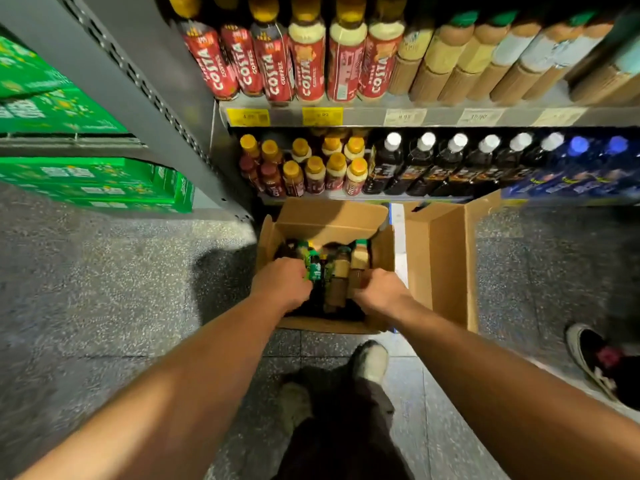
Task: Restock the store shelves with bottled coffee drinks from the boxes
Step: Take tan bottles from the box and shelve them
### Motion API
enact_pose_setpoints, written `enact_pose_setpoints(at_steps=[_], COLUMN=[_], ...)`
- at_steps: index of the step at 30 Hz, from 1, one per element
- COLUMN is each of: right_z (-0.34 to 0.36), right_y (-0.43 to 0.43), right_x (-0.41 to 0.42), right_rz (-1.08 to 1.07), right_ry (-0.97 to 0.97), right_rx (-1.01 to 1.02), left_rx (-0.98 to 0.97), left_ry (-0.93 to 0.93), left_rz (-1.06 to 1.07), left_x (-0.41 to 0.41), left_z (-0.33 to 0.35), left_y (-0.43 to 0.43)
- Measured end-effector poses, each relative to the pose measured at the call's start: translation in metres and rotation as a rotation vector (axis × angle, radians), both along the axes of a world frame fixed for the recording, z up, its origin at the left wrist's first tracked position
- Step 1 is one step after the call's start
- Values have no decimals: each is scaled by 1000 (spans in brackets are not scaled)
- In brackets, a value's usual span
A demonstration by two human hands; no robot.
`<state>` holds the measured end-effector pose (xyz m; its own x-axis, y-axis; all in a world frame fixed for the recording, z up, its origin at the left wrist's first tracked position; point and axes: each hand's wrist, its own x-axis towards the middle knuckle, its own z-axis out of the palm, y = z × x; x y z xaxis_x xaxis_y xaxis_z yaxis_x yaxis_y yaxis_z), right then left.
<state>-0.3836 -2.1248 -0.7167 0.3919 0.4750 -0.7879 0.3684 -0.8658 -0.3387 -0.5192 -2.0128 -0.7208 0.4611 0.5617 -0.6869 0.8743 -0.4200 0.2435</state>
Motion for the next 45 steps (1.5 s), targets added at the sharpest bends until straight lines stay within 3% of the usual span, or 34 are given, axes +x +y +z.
enact_pose_setpoints(at_steps=[10,15,21,27,32,38,45], right_z=[-81,-141,-229,-279,-284,-257,-203], right_y=[0,11,16,15,14,10,8], right_x=[8,8,8,1,0,2,-12], right_rz=[-134,-244,-496,-744,-870,-1000,-1035], right_ry=[87,80,68,68,52,348,412], right_rx=[-21,-96,-176,-182,-156,-114,-82], left_rx=[-75,-147,-392,-594,-757,-924,-1027], left_ry=[4,-55,-47,-110,-136,-111,-140], left_rz=[107,180,418,612,779,953,1059], left_x=[28,34,44,51,50,31,9], left_z=[-69,-140,-245,-291,-304,-277,-218], left_y=[-5,-15,-29,-43,-36,-20,-12])
